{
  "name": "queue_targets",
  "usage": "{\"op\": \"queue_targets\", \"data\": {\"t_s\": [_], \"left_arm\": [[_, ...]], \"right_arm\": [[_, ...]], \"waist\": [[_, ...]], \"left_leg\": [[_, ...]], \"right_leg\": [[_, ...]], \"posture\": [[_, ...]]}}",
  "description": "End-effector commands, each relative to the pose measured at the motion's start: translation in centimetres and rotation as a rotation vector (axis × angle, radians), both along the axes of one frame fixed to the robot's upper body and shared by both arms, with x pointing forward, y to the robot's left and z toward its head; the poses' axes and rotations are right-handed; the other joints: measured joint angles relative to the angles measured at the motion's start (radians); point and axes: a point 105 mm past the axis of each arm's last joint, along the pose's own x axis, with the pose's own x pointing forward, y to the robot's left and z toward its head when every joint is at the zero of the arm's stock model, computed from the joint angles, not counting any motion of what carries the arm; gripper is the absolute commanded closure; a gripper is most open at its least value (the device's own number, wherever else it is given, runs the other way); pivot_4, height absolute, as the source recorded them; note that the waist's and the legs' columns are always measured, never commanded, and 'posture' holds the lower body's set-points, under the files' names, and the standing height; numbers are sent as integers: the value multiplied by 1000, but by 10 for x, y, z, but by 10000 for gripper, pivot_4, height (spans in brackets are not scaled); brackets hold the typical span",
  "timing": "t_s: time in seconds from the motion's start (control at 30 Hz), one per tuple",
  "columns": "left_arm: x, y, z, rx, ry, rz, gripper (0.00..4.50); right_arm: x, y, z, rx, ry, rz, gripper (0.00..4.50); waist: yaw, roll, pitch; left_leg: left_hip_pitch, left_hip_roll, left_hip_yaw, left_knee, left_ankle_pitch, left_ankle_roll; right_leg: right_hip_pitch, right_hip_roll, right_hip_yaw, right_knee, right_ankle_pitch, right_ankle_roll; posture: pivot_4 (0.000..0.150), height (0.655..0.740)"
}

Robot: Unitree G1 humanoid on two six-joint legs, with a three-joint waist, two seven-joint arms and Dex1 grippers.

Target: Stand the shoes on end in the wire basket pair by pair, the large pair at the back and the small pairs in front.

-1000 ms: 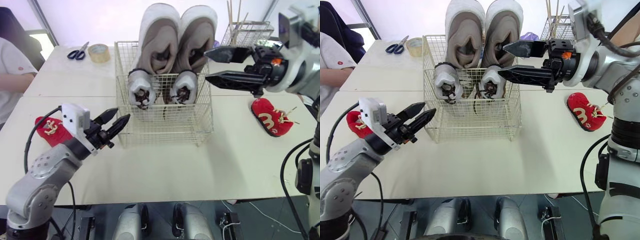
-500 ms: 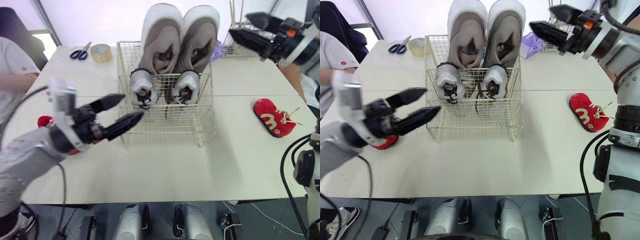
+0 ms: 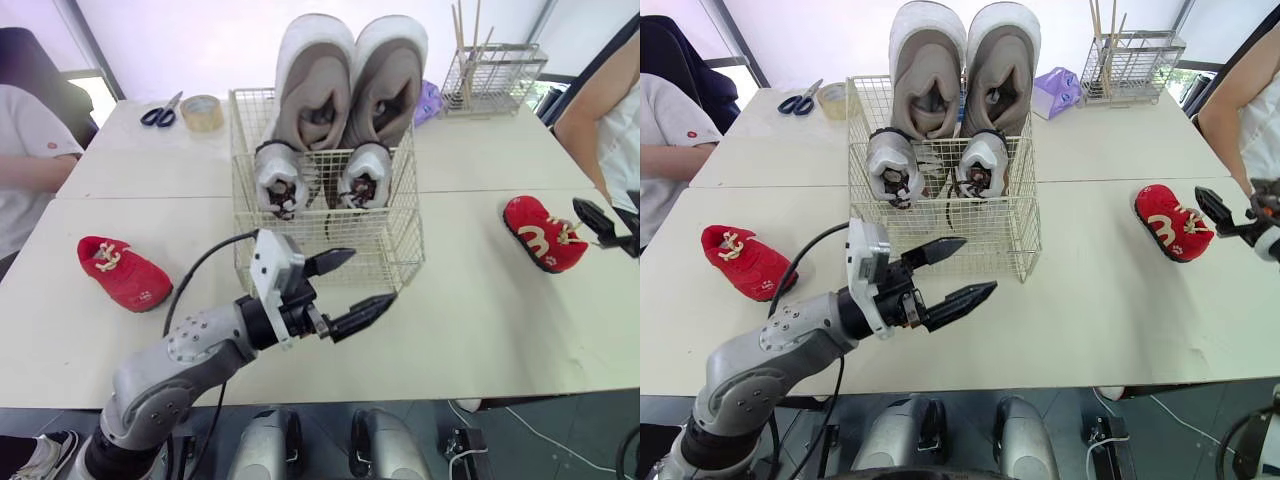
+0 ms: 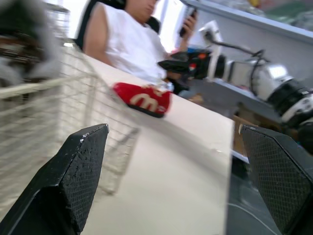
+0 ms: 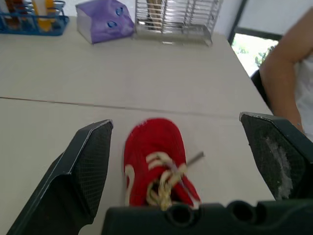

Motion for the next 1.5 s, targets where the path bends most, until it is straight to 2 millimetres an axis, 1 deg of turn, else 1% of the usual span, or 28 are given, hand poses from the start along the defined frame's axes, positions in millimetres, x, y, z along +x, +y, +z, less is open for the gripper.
{"op": "queue_targets", "data": {"t_s": [0.03, 0.17, 0.3, 0.47, 0.53, 0.7, 0.83, 0.9, 1.0, 1.03, 1.07, 1.1, 1.13, 1.2, 1.23, 1.27, 1.3, 1.33, 1.37, 1.4, 1.43, 1.5], "left_arm": [[-15, -3, 6, -24, -13, -52, 276], [-16, -1, -3, 45, -22, -17, 276], [-17, 0, -4, 39, -17, 1, 276], [-14, 7, -7, 60, -9, 36, 276], [-12, 9, -7, 64, -11, 51, 276], [-10, 11, -9, 89, -22, 77, 276], [-11, 13, -12, 111, -18, 91, 276], [-13, 16, -13, 122, -14, 101, 0], [-13, 21, -14, 134, -8, 118, 0], [-14, 22, -14, 135, -6, 119, 0], [-14, 22, -14, 135, -4, 118, 0], [-14, 24, -14, 133, 2, 115, 0], [-14, 25, -14, 132, 8, 113, 0], [-15, 31, -13, 121, 29, 105, 0], [-15, 35, -12, 115, 44, 96, 0], [-15, 42, -10, 110, 61, 85, 0], [-16, 48, -6, 97, 77, 70, 0], [-14, 56, 2, 87, 92, 59, 0], [-13, 62, 7, 81, 103, 54, 0], [-11, 67, 15, 75, 109, 46, 0], [-9, 70, 22, 72, 113, 38, 0], [-7, 76, 31, 66, 124, 29, 0]], "right_arm": [[-10, 2, 10, -7, -56, 30, 0], [-17, -2, -23, 41, 31, -3, 0], [-15, -4, -45, 90, 67, -29, 0], [-1, 2, -60, 137, 92, -19, 0], [5, 2, -66, 151, 102, -31, 0], [19, -7, -81, 203, 103, -99, 0], [32, -1, -99, 225, 137, -110, 0], [36, 0, -103, 218, 145, -116, 5315], [39, 4, -108, 191, 159, -113, 18418], [40, 4, -109, 183, 158, -119, 21672], [40, 2, -107, 178, 146, -129, 23387], [41, 1, -104, 172, 128, -138, 23543], [43, 0, -98, 159, 100, -147, 23543], [47, -7, -74, 135, 2, -170, 23543], [49, -10, -57, 121, -60, -182, 23543], [53, -12, -33, 108, -138, -189, 23543], [56, -13, -5, 94, -221, -184, 23543], [63, -5, 45, 66, -355, -139, 23543], [65, 2, 78, 45, -443, -106, 23543], [68, 19, 118, 14, -540, -27, 23543], [69, 37, 149, -12, -611, 53, 23543], [69, 62, 181, -44, -679, 163, 23543]], "waist": [[0, 1, 0], [1, 1, -1], [-1, 1, -1], [-2, 2, -1], [-1, 2, -1], [-1, 2, -1], [-4, 2, -1], [-4, 2, -1], [-7, 2, -1], [-8, 2, -2], [-10, 2, -2], [-10, 2, -2], [-10, 2, -2], [-10, 2, -2], [-11, 3, -1], [-14, 4, -1], [-19, 5, 0], [-23, 7, 0], [-29, 11, 3], [-33, 17, 5], [-34, 22, 7], [-35, 23, 7]], "left_leg": [[0, 0, 0, 0, 0, 0], [0, 0, 0, 0, -1, 1], [0, -1, -1, 1, -1, 2], [0, -1, -1, 1, -1, 2], [0, -1, -1, 1, -1, 2], [0, -2, -1, 1, -1, 2], [0, -1, -1, 1, -1, 2], [0, -1, -1, 1, -1, 2], [0, -1, -1, 1, -1, 2], [1, -1, -1, 1, -1, 2], [1, -1, -1, 1, -1, 2], [1, -1, -1, 1, -1, 2], [2, -1, 0, 1, -1, 2], [2, -1, -1, 1, -1, 2], [2, -1, 0, 1, -1, 2], [1, -1, 0, 1, -1, 2], [1, -1, 0, 1, -1, 2], [1, -1, 0, 1, -1, 2], [1, -1, 0, 1, -1, 1], [0, -2, 0, 1, 0, 1], [0, -2, 1, 1, 0, 1], [0, -1, 1, -1, 0, 1]], "right_leg": [[0, 0, 0, 0, 0, 0], [0, 0, 1, 0, 0, 0], [0, 0, 1, 0, 0, 0], [0, 0, 1, 0, 0, 0], [0, 0, 1, 0, 0, 0], [0, 0, 1, -1, 0, 0], [1, 0, 1, -1, 0, 0], [1, 0, 1, 0, 0, 0], [1, 0, 1, 0, 0, 0], [1, 0, 1, -1, 0, 0], [2, 0, 1, -1, 0, 0], [3, 0, 1, -1, 0, 0], [3, 0, 1, -1, 0, 0], [3, -1, 1, -1, 0, 0], [3, -1, 2, -1, 0, 0], [2, -1, 2, 0, 0, 0], [2, -1, 3, 0, 0, 0], [1, -1, 3, 0, 0, 0], [1, -2, 3, 1, 0, 0], [-1, -2, 3, 1, 0, 0], [-2, -2, 3, 1, 0, 0], [-3, -1, 4, 1, 0, 0]], "posture": [[1500, 7400], [1500, 7400], [1500, 7400], [1500, 7400], [1500, 7400], [1500, 7400], [1500, 7400], [1500, 7400], [1500, 7400], [1500, 7400], [1500, 7400], [1500, 7400], [1500, 7400], [1500, 7400], [1500, 7400], [1500, 7400], [1500, 7400], [1500, 7400], [1500, 7400], [1500, 7400], [1500, 7400], [1500, 7400]]}}
